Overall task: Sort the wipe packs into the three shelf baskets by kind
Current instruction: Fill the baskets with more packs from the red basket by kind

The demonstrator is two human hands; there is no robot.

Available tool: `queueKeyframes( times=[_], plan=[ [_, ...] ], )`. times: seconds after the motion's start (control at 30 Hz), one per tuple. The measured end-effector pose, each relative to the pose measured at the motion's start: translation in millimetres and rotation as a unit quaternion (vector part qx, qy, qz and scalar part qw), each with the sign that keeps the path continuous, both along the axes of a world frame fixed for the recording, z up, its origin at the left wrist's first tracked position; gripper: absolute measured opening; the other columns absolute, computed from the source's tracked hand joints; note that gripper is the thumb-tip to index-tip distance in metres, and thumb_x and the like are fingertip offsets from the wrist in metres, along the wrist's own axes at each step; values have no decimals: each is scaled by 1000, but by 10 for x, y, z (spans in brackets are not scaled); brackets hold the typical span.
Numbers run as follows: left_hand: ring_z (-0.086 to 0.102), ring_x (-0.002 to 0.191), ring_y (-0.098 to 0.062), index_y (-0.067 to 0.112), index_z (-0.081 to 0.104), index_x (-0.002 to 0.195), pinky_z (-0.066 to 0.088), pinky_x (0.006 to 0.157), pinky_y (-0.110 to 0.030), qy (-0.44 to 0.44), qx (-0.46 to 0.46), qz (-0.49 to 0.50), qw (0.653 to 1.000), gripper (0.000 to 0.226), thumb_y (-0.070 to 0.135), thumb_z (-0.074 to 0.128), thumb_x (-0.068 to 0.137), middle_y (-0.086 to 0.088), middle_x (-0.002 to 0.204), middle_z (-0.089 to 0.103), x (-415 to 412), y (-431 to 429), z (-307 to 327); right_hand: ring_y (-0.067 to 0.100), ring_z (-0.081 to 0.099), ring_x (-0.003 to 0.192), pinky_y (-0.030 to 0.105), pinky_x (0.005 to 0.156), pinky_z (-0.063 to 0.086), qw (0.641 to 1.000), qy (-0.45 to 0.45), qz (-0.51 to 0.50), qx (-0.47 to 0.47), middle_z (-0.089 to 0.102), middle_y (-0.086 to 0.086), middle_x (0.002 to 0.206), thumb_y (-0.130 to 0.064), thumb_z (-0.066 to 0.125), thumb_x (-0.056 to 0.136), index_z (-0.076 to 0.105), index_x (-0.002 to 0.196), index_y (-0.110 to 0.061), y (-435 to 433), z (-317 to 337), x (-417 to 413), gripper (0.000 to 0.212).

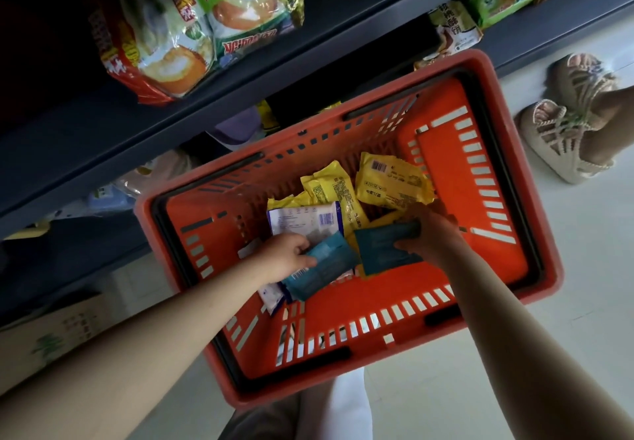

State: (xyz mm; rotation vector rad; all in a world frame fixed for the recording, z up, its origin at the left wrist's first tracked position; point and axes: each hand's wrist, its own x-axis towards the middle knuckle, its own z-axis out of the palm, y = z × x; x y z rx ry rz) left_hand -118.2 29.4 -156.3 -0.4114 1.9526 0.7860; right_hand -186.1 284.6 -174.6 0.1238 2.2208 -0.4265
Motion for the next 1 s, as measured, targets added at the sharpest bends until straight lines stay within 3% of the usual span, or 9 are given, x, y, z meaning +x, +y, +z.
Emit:
queueKeyframes(
  times=[0.1, 0.23, 0.37, 0.43, 0.53, 0.67, 0.8, 0.87, 1.0],
  plan=[
    [55, 96, -14, 5, 58, 121, 39, 78, -22, 19, 21, 54, 998, 35, 19, 65, 89, -5, 111, 62, 35, 6, 132, 25, 56, 102, 34, 79, 52, 992, -15, -117, -43, 53, 6, 117, -18, 83, 69, 49, 114, -24, 36, 64, -31, 56],
    [54, 79, -13, 4, 62, 107, 39, 63, -21, 69, 40, 116, 990, 24, 14, 68, 87, -2, 87, 60, 26, -8, 485, 27, 64, 88, 46, 77, 57, 964, 19, -241, -116, 67, 7, 99, -20, 81, 73, 65, 105, -15, 92, 521, -25, 37],
    [55, 79, -16, 6, 60, 98, 40, 65, -26, 134, 86, 211, 964, 13, 10, 67, 87, -6, 86, 60, -66, 18, 1403, 38, 70, 76, 56, 68, 58, 855, 61, -420, -298, 71, 19, 91, -15, 81, 74, 66, 97, -6, 33, 1576, 3, 29],
    [56, 81, -17, 7, 62, 97, 40, 66, -26, 173, 110, 260, 944, 12, 12, 67, 87, -8, 89, 62, -95, -8, 2083, 34, 68, 71, 53, 68, 57, 807, 89, -462, -356, 68, 17, 88, -12, 76, 79, 62, 94, -4, -51, 2301, 15, 22],
    [61, 80, -17, 15, 65, 91, 42, 68, -29, 232, 137, 340, 901, 4, 15, 67, 88, -4, 89, 68, 4, -83, 3198, 24, 65, 64, 37, 57, 57, 763, 150, -477, -409, 64, 13, 81, -11, 71, 84, 59, 86, -9, -205, 3426, 121, 13],
    [62, 61, -13, 17, 64, 85, 45, 56, -25, 293, 179, 452, 823, 6, 20, 64, 90, -4, 79, 70, 239, -211, 4406, 32, 66, 75, 45, 65, 56, 725, 174, -444, -498, 64, 15, 85, -14, 73, 82, 55, 85, -11, -444, 4616, 298, 19],
    [64, 67, -18, 15, 64, 90, 50, 66, -34, 317, 240, 504, 767, 10, 25, 61, 92, -8, 83, 70, 472, -404, 5184, 27, 68, 76, 42, 68, 56, 711, 146, -382, -572, 67, 10, 87, -14, 74, 82, 54, 85, -12, -839, 5468, 385, 20],
    [66, 72, -17, 13, 64, 96, 51, 65, -31, 326, 268, 520, 742, 13, 25, 59, 93, -6, 86, 71, 572, -521, 5488, 27, 68, 79, 42, 70, 56, 717, 137, -352, -586, 68, 12, 92, -13, 75, 80, 59, 86, -13, -1052, 5750, 400, 17],
    [69, 78, -15, 18, 67, 106, 52, 65, -30, 347, 305, 520, 718, 18, 29, 58, 93, -3, 95, 73, 808, -853, 5913, 23, 70, 78, 32, 58, 58, 725, 132, -314, -598, 67, 9, 101, -12, 76, 79, 62, 101, -15, -1548, 6047, 438, 26]
  ],
)
